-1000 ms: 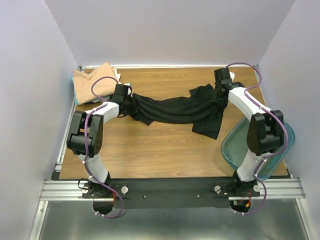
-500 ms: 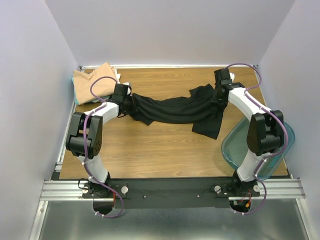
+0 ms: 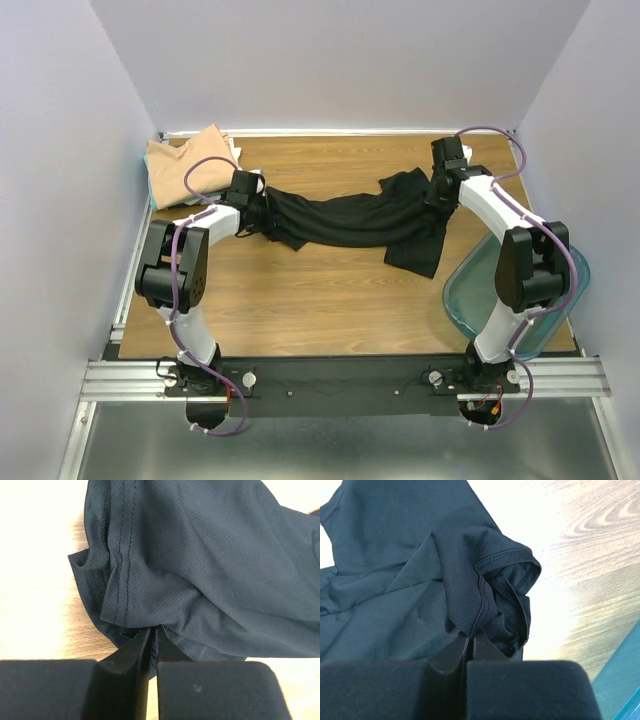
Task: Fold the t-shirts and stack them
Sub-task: Flatten the tshirt out
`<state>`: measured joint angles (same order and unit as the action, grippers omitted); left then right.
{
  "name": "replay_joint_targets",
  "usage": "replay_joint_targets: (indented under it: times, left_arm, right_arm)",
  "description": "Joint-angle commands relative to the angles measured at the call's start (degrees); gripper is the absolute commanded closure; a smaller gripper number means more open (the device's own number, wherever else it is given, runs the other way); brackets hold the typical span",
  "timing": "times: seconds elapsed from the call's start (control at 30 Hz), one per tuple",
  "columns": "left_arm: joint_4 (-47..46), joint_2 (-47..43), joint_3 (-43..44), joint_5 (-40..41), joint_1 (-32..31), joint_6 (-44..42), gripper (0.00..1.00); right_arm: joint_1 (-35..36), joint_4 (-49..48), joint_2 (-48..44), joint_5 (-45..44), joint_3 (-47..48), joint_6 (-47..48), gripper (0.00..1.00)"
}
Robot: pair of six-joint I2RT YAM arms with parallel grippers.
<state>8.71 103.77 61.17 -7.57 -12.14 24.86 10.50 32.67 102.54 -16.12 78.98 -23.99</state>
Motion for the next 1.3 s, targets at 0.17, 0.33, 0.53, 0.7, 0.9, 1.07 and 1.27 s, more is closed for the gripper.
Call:
replay_joint_targets:
  times: [0.17, 0.33, 0.53, 0.7, 0.9, 1.07, 1.27]
  left_arm:
    - [4.82, -8.39, 3.34, -0.87, 0.10, -4.55, 1.00]
    - [11.13, -15.94, 3.87, -0.07, 2.81, -9.29, 1.00]
    - [14.93, -22.63, -0.60, 0.98, 8.70, -12.55, 1.00]
    - [16.25, -24.66, -1.49, 2.83, 11.52, -14.23, 1.00]
    - [15.20, -23.00, 1.14, -0.94, 11.61, -14.32, 1.00]
    - [13.97, -19.58, 2.90, -5.43, 11.61, -14.49, 1.00]
    - [12.82, -16.67, 3.87, -6.66, 11.61, -14.49, 1.00]
  right_arm:
    - [-2.41, 0.38, -1.56, 0.91, 2.31, 0.08, 0.99]
    - [-5.66, 1.00, -0.42, 2.14, 6.52, 0.69, 1.00]
    - [-8.39, 2.05, 2.83, 4.43, 11.01, 1.22, 1.00]
    - [-8.66, 2.84, 5.82, 6.53, 14.27, 1.49, 1.00]
    - [-8.66, 3.54, 8.72, 13.02, 17.60, 1.84, 0.91]
    - [-8.66, 3.72, 5.84, 18.93, 16.39, 2.81, 0.42]
    - [-7.17, 3.81, -4.71, 21.83, 1.67, -0.79, 0.40]
